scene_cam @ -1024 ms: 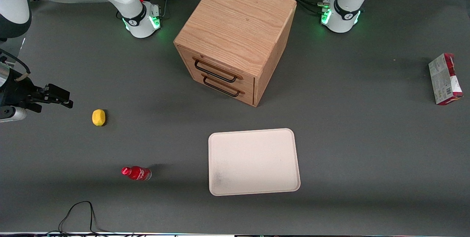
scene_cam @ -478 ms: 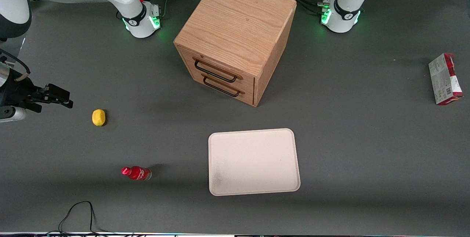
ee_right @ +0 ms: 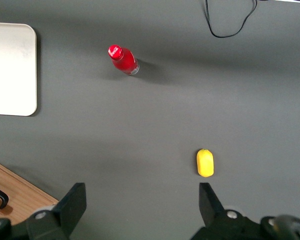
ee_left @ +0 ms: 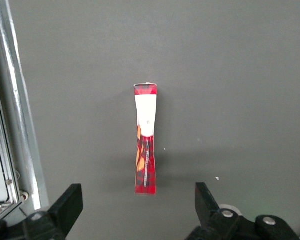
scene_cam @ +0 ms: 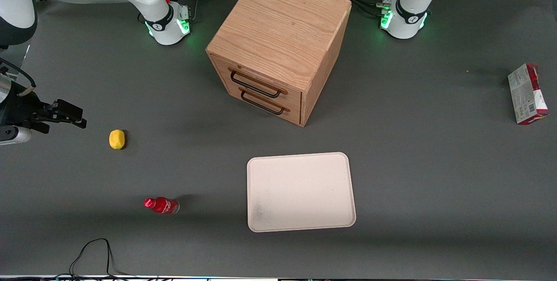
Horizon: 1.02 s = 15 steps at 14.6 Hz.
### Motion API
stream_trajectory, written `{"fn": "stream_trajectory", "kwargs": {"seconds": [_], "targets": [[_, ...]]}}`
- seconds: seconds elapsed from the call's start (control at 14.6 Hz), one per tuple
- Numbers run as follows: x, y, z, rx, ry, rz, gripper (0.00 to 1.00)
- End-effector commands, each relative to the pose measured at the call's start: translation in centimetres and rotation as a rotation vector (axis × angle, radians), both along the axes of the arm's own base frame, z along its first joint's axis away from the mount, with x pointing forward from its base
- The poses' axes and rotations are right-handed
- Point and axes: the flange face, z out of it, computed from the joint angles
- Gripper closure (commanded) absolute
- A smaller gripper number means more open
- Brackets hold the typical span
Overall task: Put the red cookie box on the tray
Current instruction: 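Lower the open left gripper around the cookie box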
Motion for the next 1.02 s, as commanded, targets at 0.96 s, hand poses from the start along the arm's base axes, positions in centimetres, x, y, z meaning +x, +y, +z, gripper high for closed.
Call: {"fn": "stream_trajectory", "kwargs": {"seconds": [0.96], "targets": [[0.0, 0.7, -17.4, 0.016, 0.014, -0.047, 0.0]]}}
